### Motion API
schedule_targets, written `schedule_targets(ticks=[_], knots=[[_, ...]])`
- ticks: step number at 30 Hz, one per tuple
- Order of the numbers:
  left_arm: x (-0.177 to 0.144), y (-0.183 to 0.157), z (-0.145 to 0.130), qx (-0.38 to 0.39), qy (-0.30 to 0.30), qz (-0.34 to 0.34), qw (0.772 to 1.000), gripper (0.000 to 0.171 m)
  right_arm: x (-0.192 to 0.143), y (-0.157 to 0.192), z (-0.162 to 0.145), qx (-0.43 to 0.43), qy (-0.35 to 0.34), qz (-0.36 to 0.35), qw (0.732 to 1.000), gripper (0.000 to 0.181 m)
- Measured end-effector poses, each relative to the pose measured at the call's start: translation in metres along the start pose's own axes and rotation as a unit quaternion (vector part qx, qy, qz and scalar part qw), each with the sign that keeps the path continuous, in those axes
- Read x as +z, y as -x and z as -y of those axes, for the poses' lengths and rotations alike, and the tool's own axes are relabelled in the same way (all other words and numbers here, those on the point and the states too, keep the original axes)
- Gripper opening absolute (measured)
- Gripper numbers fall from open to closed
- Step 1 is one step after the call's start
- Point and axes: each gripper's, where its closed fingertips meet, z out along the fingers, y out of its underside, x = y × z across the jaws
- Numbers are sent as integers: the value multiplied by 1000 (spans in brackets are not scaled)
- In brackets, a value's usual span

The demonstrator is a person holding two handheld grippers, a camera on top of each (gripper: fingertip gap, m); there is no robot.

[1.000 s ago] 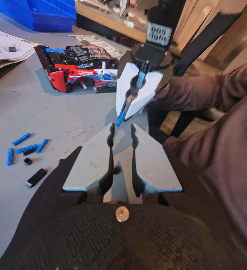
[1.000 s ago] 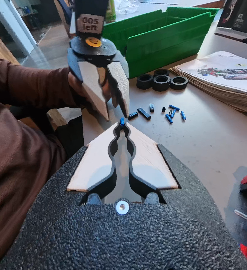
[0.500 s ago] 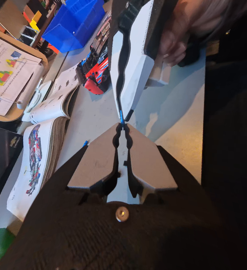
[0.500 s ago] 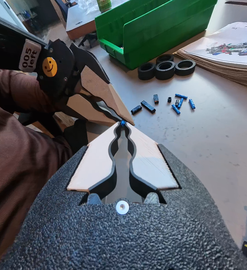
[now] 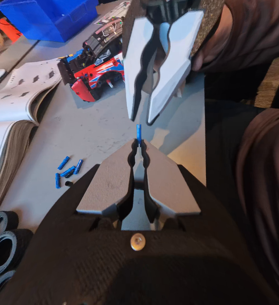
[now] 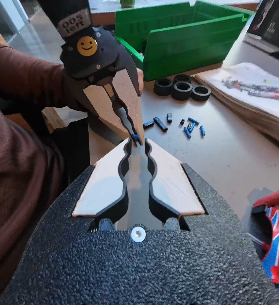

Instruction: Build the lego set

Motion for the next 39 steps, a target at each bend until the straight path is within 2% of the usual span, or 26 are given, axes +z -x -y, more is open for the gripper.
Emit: schedule_targets(ticks=[3,7,20,29,39], knots=[[-2,-7,0,6,-5,-23,1000,2,-4,6,6,-54,-13,1,998,3],[-4,-14,0,12,-7,-50,999,2,-2,12,-1,-82,3,6,997,10],[-1,-21,-7,36,17,-55,998,2,5,20,-9,-136,29,5,990,5],[0,-17,-9,49,25,-32,998,1,7,18,-11,-215,56,-40,974,3],[8,-12,-24,71,83,1,994,1,14,11,-26,-225,110,-65,966,2]])
